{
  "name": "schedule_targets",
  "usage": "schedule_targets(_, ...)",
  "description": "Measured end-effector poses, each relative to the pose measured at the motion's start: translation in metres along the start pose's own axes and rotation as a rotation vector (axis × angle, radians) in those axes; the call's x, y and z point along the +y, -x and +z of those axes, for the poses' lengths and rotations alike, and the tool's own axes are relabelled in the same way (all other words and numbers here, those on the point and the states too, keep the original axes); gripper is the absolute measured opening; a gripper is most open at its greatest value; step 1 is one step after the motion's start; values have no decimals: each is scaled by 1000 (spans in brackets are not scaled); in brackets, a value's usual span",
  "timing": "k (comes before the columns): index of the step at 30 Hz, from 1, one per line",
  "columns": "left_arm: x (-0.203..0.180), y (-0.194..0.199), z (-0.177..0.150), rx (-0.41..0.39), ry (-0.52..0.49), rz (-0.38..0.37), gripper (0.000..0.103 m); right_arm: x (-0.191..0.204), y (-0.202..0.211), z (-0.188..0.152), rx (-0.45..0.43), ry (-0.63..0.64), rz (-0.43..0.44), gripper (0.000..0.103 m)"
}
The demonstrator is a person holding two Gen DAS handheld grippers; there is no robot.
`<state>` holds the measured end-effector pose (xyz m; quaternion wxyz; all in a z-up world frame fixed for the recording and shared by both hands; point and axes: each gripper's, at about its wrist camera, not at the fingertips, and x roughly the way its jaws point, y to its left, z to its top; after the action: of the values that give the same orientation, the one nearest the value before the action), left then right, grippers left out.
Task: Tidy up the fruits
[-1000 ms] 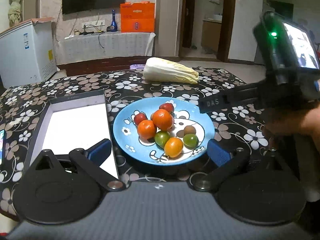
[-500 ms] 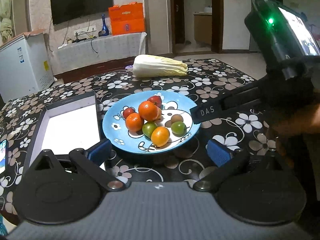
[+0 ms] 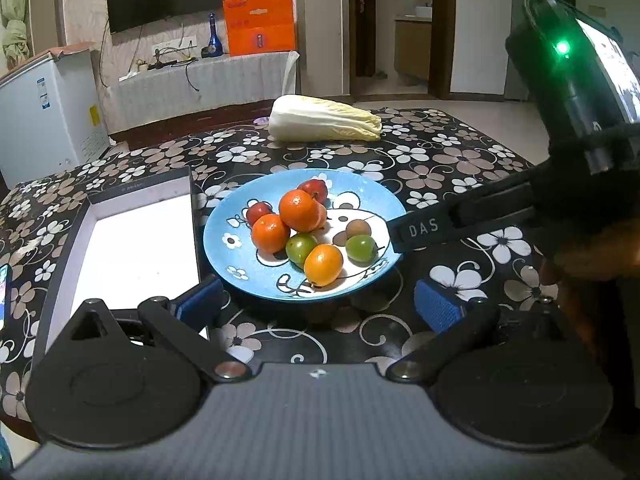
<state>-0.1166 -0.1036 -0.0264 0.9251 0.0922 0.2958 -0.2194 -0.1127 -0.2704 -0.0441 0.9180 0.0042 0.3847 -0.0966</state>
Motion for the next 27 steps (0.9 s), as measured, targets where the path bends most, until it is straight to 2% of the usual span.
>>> schedule_targets(27,3,-2,0,7,2,5,103,0,-1,0,2,3,3,74)
